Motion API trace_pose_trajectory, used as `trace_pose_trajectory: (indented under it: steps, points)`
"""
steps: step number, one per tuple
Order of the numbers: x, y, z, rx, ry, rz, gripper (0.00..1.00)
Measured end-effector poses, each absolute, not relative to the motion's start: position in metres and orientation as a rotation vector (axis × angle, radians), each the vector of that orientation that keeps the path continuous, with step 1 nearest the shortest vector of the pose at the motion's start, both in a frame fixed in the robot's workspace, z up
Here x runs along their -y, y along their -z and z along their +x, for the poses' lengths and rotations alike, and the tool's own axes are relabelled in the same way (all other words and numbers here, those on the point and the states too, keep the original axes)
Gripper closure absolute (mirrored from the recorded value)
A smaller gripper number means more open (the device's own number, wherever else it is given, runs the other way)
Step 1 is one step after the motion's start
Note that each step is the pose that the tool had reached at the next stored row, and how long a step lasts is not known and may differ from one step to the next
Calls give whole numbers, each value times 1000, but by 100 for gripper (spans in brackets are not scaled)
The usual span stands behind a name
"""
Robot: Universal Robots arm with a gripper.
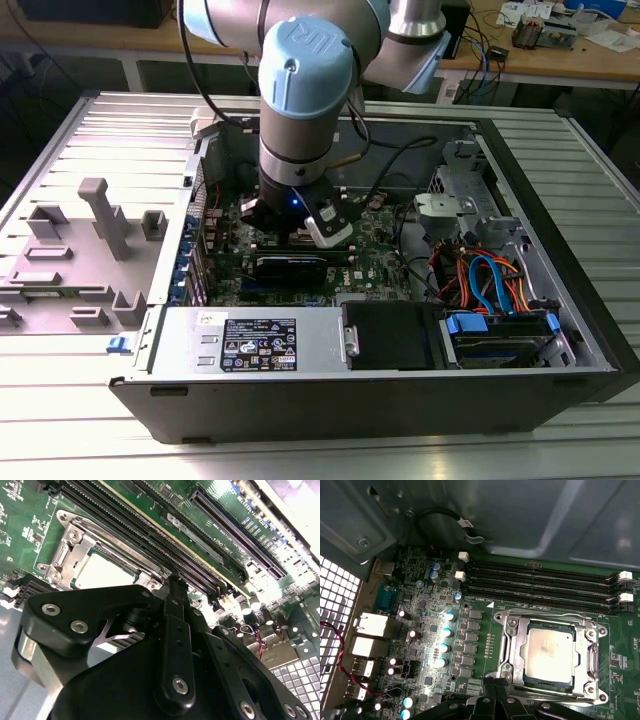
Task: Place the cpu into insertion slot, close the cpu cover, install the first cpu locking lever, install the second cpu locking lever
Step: 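Install the second cpu locking lever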
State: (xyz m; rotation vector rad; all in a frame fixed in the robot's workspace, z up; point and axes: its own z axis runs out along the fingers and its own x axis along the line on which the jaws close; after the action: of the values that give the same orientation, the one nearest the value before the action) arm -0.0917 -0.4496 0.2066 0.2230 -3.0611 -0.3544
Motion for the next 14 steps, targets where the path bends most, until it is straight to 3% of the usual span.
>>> trace_pose_trajectory:
  steps: [14]
  points:
    - [450,-201,-92,3059,387,220,89]
